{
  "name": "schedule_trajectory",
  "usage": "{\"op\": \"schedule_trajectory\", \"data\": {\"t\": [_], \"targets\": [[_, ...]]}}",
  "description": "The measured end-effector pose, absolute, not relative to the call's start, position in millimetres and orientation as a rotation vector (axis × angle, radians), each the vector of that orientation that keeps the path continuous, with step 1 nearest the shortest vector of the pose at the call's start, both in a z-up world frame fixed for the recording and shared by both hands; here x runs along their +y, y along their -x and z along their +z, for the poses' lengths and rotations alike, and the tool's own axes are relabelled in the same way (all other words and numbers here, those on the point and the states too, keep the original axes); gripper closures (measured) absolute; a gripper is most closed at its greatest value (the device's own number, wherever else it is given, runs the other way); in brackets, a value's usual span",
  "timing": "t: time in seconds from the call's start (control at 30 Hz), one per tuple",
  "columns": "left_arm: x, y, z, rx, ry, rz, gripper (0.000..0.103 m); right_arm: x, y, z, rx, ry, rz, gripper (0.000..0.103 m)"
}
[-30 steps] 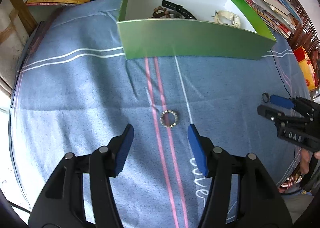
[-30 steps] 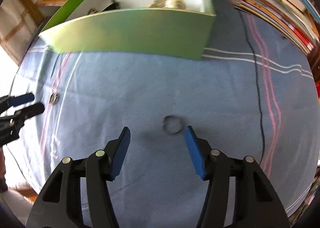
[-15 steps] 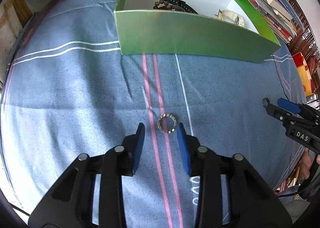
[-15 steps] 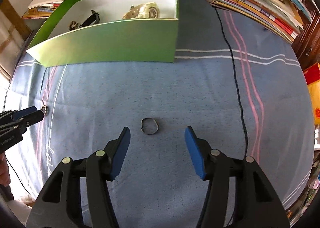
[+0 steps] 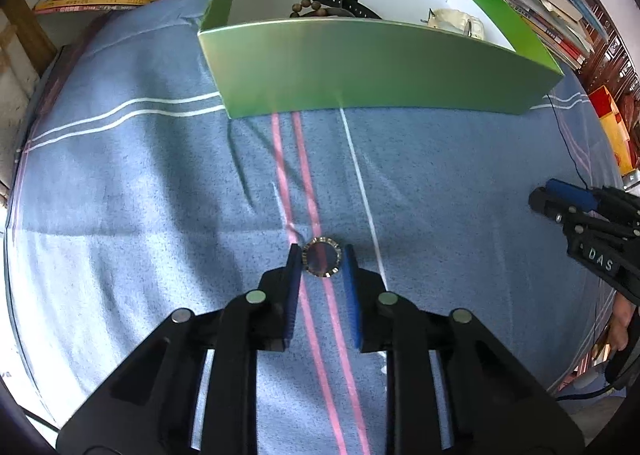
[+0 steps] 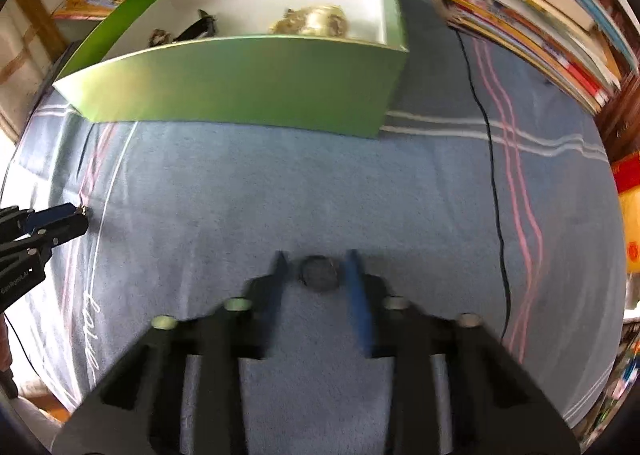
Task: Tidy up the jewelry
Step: 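Grasp the silver rhinestone ring with the left tool while the right grasps the black ring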
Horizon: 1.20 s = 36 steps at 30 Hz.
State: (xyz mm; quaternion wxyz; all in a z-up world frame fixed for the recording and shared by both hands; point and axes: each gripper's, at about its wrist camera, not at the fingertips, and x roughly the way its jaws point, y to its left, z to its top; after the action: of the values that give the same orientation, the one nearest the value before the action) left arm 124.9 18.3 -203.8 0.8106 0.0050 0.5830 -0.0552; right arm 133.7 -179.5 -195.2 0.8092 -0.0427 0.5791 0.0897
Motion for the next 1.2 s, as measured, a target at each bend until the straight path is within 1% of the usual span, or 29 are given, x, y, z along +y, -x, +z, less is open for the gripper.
{"op": "schedule_trajectory", "data": {"t": [0.3, 0.33, 0.4, 0.43, 0.6, 0.67, 0.73, 0.77, 0.83, 0.87, 0.9, 0.93, 0.97, 1.0, 1.2], "targets": [[28.9, -112.8, -200.6, 1.257, 0.021, -0.111, 0.082, -172.0, -107.3, -183.6, 1.267, 0.038, 0.287, 0.083], [30.4, -110.4, -199.5, 1.256, 0.023, -0.109, 0.082, -172.4, -103.2, -181.5, 1.263, 0.028, 0.286, 0.08], [32.0, -104.8, -197.5, 1.255, 0.021, -0.107, 0.082, -178.7, -98.0, -175.4, 1.247, 0.027, 0.256, 0.048], [33.5, -102.4, -196.7, 1.254, 0.02, -0.107, 0.082, -181.1, -95.6, -173.8, 1.237, 0.032, 0.244, 0.047], [31.3, -100.6, -197.9, 1.261, 0.003, -0.114, 0.081, -181.6, -90.4, -178.1, 1.248, 0.087, 0.238, 0.047], [30.6, -102.2, -199.5, 1.265, -0.002, -0.115, 0.076, -181.8, -90.9, -182.1, 1.254, 0.111, 0.236, 0.048], [30.3, -104.0, -199.5, 1.263, -0.003, -0.117, 0.071, -175.0, -92.0, -187.1, 1.26, 0.138, 0.231, 0.054], [30.5, -104.1, -199.4, 1.261, -0.001, -0.119, 0.07, -172.2, -92.2, -189.8, 1.267, 0.152, 0.224, 0.059], [30.7, -106.1, -199.9, 1.254, 0.007, -0.123, 0.07, -169.3, -92.8, -192.5, 1.268, 0.154, 0.218, 0.061], [31.2, -106.8, -200.0, 1.25, 0.011, -0.125, 0.07, -167.8, -92.9, -192.6, 1.264, 0.157, 0.217, 0.062], [32.2, -107.2, -199.9, 1.251, 0.017, -0.126, 0.072, -166.8, -92.7, -192.4, 1.262, 0.161, 0.218, 0.066], [32.8, -107.4, -200.0, 1.248, 0.015, -0.12, 0.078, -166.0, -92.4, -192.2, 1.261, 0.159, 0.224, 0.07], [33.9, -106.8, -199.9, 1.244, 0.008, -0.112, 0.082, -164.1, -91.9, -191.9, 1.262, 0.149, 0.24, 0.08], [35.4, -106.4, -199.9, 1.241, 0.009, -0.111, 0.082, -161.6, -91.0, -191.4, 1.26, 0.153, 0.247, 0.083], [37.5, -102.1, -196.3, 1.232, -0.01, -0.099, 0.082, -163.6, -90.5, -188.6, 1.253, 0.137, 0.23, 0.084]]}}
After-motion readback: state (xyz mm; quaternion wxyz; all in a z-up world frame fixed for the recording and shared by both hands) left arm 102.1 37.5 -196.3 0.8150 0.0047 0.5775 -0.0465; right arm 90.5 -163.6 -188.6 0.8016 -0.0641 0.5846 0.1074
